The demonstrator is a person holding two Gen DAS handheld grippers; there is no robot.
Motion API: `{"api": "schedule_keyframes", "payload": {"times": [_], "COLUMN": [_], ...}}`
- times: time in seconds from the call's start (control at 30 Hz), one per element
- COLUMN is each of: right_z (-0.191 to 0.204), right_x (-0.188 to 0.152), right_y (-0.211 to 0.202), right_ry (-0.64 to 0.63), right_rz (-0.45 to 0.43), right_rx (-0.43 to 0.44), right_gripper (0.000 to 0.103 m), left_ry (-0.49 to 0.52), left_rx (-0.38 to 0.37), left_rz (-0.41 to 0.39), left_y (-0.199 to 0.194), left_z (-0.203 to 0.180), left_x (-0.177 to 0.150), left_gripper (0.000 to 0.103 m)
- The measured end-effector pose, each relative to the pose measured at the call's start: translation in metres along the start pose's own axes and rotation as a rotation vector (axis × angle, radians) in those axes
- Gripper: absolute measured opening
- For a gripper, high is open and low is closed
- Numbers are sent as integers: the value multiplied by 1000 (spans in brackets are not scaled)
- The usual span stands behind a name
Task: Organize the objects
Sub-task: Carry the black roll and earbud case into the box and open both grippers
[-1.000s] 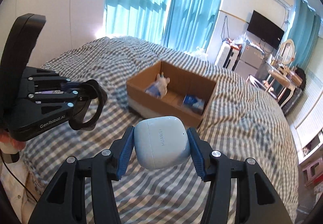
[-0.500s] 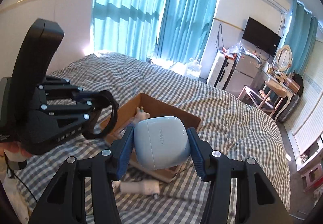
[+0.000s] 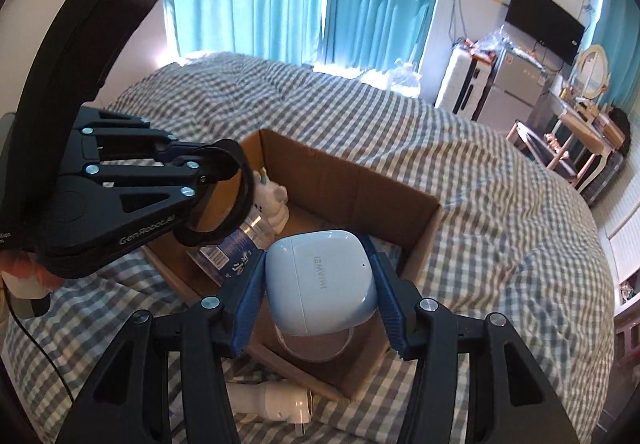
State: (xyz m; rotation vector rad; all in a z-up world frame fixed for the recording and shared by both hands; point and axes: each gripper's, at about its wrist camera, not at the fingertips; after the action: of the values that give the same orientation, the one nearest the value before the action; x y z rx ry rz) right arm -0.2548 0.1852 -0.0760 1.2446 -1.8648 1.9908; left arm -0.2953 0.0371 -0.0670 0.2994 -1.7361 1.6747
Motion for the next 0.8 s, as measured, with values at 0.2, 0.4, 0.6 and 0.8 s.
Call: {"api": "schedule_keyframes", "payload": {"times": [0.2, 0.4, 0.6, 0.8], "right_z": [-9, -10, -8, -10], "right_x": [0, -7, -15, -11], "right_y": [30, 41, 44, 19], "right_ry": [-22, -6, 4, 22], "right_rz": [31, 47, 44, 2], "right_rx": [24, 67, 73, 61], "right_gripper": [52, 52, 55, 73], "left_ry": [31, 43, 32, 36], "left_rx": [-37, -38, -30, -42], "left_rz": [8, 35, 57, 52], "left_y": [27, 47, 58, 53], "left_z": [-7, -12, -15, -18], "left_x": [7, 11, 5, 2], "left_gripper": [9, 9, 15, 40]}}
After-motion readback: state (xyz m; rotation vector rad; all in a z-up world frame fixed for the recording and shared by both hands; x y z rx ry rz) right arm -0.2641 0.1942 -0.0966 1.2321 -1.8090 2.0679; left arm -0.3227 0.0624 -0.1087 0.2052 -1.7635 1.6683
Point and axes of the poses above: each gripper's, at about its wrist camera, not at the fingertips, and y roughly the way its jaws point, z to its left, x to its top, and after that the axes turned 2 degrees about -x, right-handed
